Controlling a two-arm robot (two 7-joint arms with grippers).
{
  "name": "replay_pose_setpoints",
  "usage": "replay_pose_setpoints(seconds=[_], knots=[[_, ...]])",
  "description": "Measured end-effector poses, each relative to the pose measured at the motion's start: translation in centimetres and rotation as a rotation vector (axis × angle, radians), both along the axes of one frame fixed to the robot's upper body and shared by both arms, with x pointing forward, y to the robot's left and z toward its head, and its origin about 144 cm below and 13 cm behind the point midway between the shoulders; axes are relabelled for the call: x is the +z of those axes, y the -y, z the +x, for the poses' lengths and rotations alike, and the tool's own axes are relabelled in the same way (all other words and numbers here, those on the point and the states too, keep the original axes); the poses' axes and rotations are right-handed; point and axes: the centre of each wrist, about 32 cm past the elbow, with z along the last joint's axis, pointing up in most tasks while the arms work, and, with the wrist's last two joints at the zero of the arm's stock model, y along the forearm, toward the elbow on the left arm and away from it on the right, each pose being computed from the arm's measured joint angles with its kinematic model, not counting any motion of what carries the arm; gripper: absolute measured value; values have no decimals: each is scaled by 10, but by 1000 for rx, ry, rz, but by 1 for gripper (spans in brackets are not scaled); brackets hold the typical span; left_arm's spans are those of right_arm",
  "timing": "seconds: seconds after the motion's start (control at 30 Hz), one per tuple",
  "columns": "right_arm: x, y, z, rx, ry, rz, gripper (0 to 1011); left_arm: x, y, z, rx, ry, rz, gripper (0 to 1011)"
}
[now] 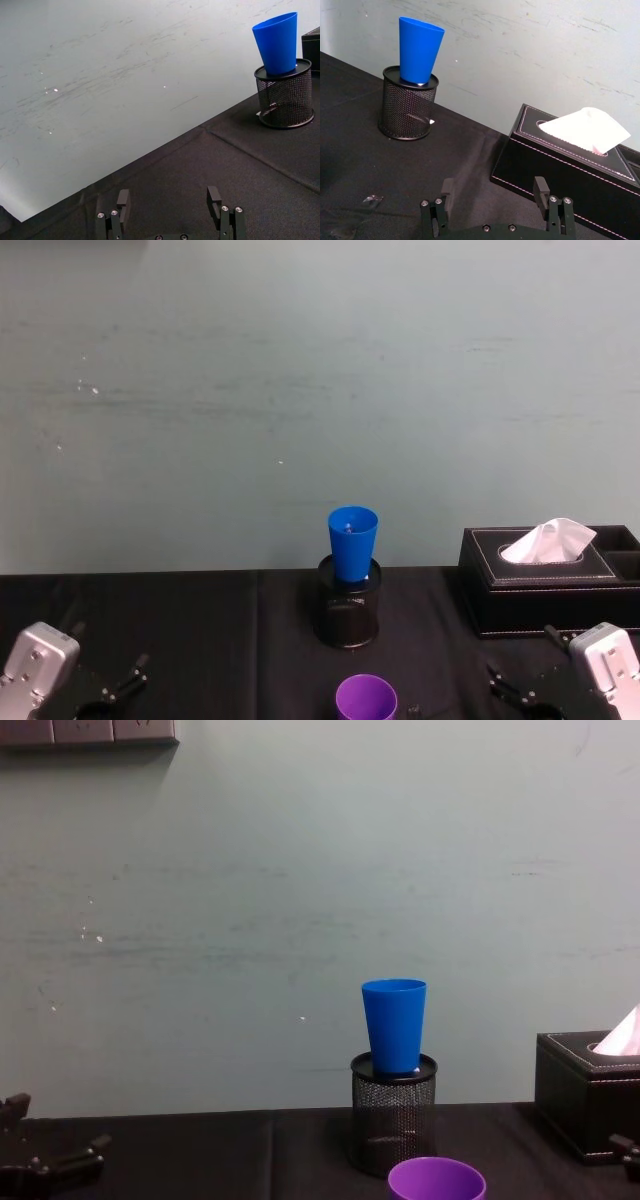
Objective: Pick up one cup with a gripper and tap it against the other cup.
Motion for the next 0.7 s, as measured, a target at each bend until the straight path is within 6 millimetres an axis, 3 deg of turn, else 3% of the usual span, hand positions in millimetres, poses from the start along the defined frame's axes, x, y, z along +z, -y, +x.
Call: replay_pose_setpoints(seconds=[0.7], knots=[[0, 0, 0, 0, 0, 0, 1002, 0, 0, 0, 0, 0, 0, 1000]])
